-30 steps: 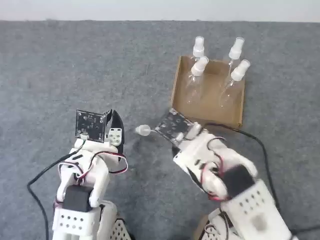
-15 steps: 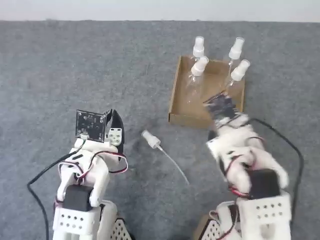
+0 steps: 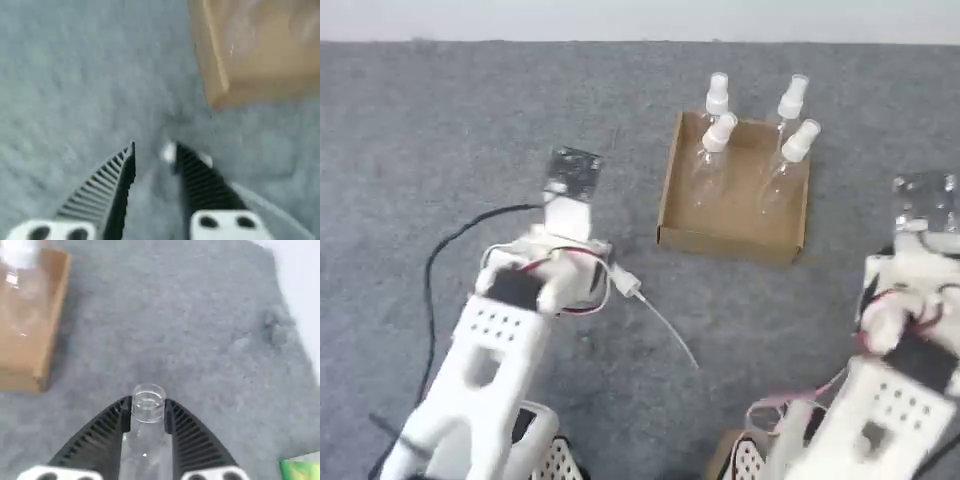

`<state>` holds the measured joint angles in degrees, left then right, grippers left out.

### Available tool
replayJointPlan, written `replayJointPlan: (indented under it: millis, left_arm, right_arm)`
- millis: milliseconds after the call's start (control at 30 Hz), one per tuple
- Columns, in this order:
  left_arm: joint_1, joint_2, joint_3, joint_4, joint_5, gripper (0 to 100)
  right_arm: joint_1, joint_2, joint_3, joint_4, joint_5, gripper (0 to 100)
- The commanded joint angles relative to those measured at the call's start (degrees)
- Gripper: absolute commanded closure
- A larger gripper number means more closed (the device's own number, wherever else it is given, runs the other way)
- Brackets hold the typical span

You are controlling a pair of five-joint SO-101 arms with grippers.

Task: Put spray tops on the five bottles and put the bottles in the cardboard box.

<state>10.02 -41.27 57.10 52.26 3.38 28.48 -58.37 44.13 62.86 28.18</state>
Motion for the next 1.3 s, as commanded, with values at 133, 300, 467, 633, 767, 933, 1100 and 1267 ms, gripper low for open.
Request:
replayJointPlan:
  millis: [133,300,467,633,767,933,1100,1267]
  left_arm:
    - [1.9,16.2,-7.3,-1.5,5.5,78]
    - [2.4,24.4,-10.7,-1.8,12.1,78]
    - [2.4,33.2,-13.8,-1.5,14.0,78]
    - [2.5,38.6,-14.5,-1.4,13.9,78]
    - [2.5,38.7,-14.5,-1.3,13.2,82]
    - [3.3,36.5,-14.5,0.2,6.5,91]
    - [3.2,36.0,-14.2,0.2,-1.1,94]
    - [3.3,34.5,-14.5,0.2,-7.2,96]
  right_arm:
    - [4.0,13.8,-1.0,-9.7,0.7,99.3]
    - [4.0,15.6,-1.0,-11.3,0.7,99.3]
    - [4.0,16.2,-0.7,-12.5,0.4,99.3]
    - [3.8,16.2,-0.6,-12.4,0.6,99.3]
    - [3.7,16.2,-0.6,-12.4,0.7,99.3]
    - [4.0,16.2,-0.6,-12.3,0.7,99.3]
    - [4.0,16.1,-0.5,-12.4,0.5,99.3]
    - [4.0,16.1,-0.5,-12.3,0.7,99.3]
